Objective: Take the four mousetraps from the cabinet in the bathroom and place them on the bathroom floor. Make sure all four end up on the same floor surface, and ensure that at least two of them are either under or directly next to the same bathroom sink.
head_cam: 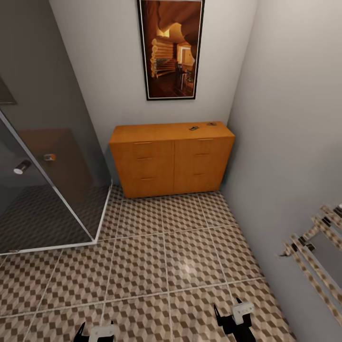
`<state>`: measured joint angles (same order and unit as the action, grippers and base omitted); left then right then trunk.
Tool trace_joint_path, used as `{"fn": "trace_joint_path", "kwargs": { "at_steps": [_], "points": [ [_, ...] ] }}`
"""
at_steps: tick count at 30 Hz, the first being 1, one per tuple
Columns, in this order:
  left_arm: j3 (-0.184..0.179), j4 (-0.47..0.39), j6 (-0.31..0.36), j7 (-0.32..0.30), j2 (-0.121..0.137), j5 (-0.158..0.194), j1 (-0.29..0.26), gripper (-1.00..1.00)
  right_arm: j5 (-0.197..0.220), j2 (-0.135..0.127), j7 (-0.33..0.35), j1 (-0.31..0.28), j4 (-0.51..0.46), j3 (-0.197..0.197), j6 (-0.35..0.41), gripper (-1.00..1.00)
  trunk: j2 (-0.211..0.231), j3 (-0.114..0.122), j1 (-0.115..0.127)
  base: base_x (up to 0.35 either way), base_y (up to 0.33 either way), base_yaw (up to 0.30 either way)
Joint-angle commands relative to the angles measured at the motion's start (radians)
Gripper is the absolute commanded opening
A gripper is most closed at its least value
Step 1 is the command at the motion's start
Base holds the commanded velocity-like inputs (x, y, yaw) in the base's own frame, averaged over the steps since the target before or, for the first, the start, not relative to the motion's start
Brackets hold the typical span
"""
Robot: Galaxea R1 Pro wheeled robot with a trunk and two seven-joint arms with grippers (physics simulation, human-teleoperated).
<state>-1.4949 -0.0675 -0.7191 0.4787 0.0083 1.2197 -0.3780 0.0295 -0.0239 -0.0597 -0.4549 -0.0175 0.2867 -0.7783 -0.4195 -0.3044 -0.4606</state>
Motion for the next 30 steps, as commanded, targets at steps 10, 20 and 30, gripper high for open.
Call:
{"fn": "trace_joint_path", "kwargs": {
  "at_steps": [10, 20, 30],
  "points": [
    [-0.009, -0.003, 0.0, 0.009, 0.001, 0.003, 0.0, 1.0, 0.003, 0.0, -0.006, -0.001, 0.001, 0.009, -0.003, 1.0, -0.002, -0.002, -0.001, 0.253, 0.168, 0.0],
    [-0.009, -0.003, 0.001, 0.009, 0.001, 0.003, 0.0, 1.0, 0.003, 0.0, -0.006, -0.001, 0.001, 0.009, -0.003, 1.0, -0.002, -0.002, -0.001, 0.252, 0.019, 0.0],
    [-0.009, -0.003, 0.001, 0.009, 0.001, 0.003, 0.0, 1.0, 0.003, 0.001, -0.006, -0.001, 0.001, 0.009, 0.0, 1.0, -0.002, -0.002, -0.001, 0.249, -0.116, 0.0]
  ]
}}
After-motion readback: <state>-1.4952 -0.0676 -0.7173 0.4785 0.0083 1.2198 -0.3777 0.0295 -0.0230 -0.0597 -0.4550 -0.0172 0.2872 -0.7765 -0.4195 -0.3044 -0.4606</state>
